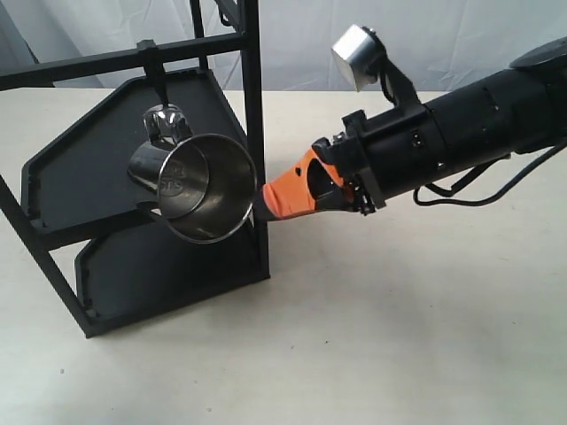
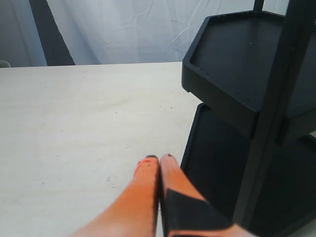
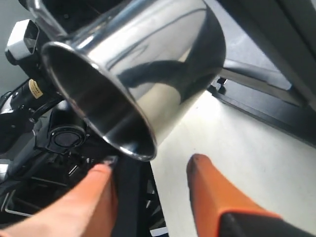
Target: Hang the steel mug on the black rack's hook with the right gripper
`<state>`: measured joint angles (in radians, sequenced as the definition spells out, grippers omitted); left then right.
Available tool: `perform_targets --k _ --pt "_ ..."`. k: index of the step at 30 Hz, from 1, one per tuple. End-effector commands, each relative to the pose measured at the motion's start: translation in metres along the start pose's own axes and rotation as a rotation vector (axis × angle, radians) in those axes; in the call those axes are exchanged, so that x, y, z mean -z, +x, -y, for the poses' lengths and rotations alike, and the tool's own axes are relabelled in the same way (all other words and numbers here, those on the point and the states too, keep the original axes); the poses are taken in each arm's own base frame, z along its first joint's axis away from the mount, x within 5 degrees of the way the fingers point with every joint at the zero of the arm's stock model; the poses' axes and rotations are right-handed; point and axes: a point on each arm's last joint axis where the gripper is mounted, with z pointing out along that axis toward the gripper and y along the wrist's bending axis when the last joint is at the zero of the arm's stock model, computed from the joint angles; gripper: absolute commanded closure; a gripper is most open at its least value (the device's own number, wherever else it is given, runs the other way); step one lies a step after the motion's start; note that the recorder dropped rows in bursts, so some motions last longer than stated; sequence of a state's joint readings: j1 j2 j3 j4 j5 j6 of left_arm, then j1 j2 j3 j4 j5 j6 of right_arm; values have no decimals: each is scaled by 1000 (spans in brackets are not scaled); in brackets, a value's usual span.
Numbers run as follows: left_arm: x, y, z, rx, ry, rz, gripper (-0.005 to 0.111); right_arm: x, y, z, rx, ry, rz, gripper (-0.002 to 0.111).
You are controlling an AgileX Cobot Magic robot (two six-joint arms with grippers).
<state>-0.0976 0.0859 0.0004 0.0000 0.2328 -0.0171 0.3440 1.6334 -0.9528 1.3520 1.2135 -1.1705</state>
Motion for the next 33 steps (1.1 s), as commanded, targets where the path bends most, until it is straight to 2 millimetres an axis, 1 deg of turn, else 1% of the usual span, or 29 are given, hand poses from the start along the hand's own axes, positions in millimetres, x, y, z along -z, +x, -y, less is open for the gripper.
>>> perform_targets --k 1,2,3,4,5,6,7,8,9,10,11,12,13,15,16,17,18,19,20,22,25,30,33 --pt "0 0 0 6 6 7 105 30 -3 -16 90 67 35 94" --pt "0 0 0 6 6 7 105 37 -4 -19 103 87 50 105" --pt "0 0 0 6 6 7 105 47 -5 -22 110 110 76 108" --pt "0 0 0 6 6 7 105 57 -5 -26 126 135 100 108" --pt "0 0 0 6 6 7 105 74 -4 -34 161 191 119 109" --pt "0 0 0 6 6 7 105 81 -2 -38 168 225 122 109" --pt "0 0 0 6 6 7 105 95 -1 -39 170 379 152 109" --pt "0 0 0 6 6 7 105 103 -1 -39 166 485 170 109" --pt "0 0 0 6 6 7 105 117 0 -39 155 697 208 109" --pt "0 0 0 6 6 7 105 125 1 -41 146 794 226 109" --pt "0 0 0 6 6 7 105 137 4 -47 128 924 265 109" --pt "0 0 0 6 6 7 105 143 7 -57 143 977 299 109" --pt "0 0 0 6 6 7 105 146 8 -65 167 997 342 109" --pt "0 0 0 6 6 7 105 154 13 -81 188 1047 521 109" --pt "0 0 0 6 6 7 105 160 18 -89 176 1073 653 109" --pt "0 0 0 6 6 7 105 161 22 -93 161 1078 707 109" --pt "0 0 0 6 6 7 105 160 32 -99 111 1048 757 109" --pt "0 0 0 6 6 7 105 158 37 -103 65 1012 774 109" --pt "0 0 0 6 6 7 105 154 43 -108 59 990 738 109" --pt "0 0 0 6 6 7 105 158 48 -111 178 1098 655 109" --pt "0 0 0 6 6 7 105 162 53 -119 249 1158 640 109" --pt "0 0 0 6 6 7 105 169 55 -131 327 1206 700 109" --pt "0 0 0 6 6 7 105 172 58 -134 376 1243 755 109"
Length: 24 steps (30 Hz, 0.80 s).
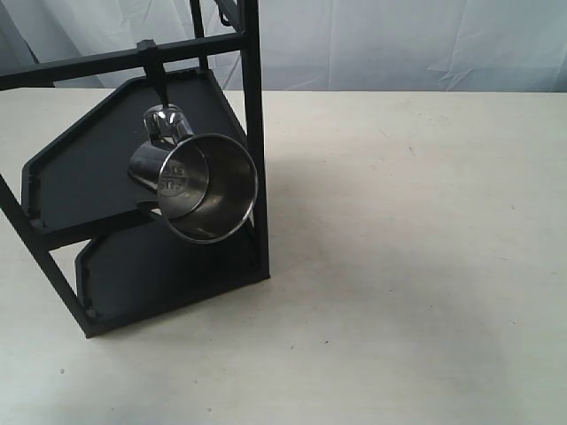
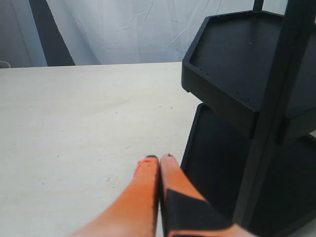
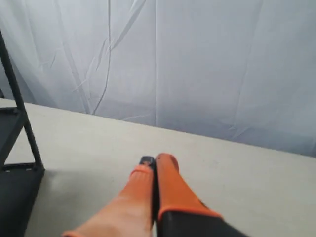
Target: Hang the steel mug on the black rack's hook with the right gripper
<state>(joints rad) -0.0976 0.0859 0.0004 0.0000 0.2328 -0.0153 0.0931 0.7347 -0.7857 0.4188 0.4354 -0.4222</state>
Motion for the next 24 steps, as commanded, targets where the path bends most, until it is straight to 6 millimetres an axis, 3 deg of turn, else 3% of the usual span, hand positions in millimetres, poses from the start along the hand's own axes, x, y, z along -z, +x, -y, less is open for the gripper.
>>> perform_targets --k 1,4,13,18,24 --pt "0 0 0 7 6 7 105 7 1 5 49 73 108 109" --pt "0 0 0 6 5 7 105 17 16 8 66 135 170 109" --pt "0 0 0 6 5 7 105 43 106 10 -25 241 72 109" --pt "0 0 0 6 5 7 105 43 153 9 -63 272 13 109" --pt "0 0 0 6 5 7 105 41 189 8 -79 272 -23 109"
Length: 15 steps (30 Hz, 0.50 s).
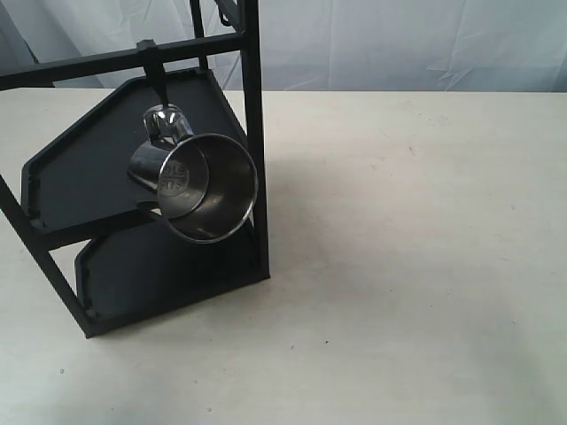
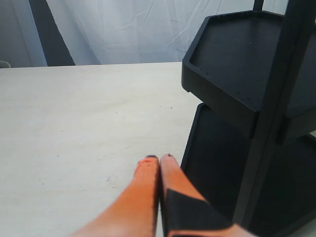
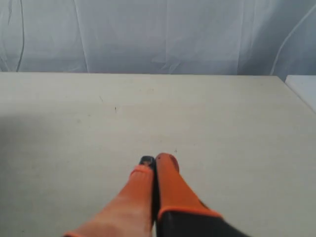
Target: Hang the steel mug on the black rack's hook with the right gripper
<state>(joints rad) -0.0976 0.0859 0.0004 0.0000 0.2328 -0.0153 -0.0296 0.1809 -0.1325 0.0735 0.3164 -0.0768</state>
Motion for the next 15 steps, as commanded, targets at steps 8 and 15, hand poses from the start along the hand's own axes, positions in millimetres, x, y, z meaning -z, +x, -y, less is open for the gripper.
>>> perform_targets --k 8,15 --pt "0 0 0 6 5 7 105 -1 36 -2 -73 -15 13 109" --pt "0 0 0 6 5 7 105 -1 36 -2 -73 -15 16 109"
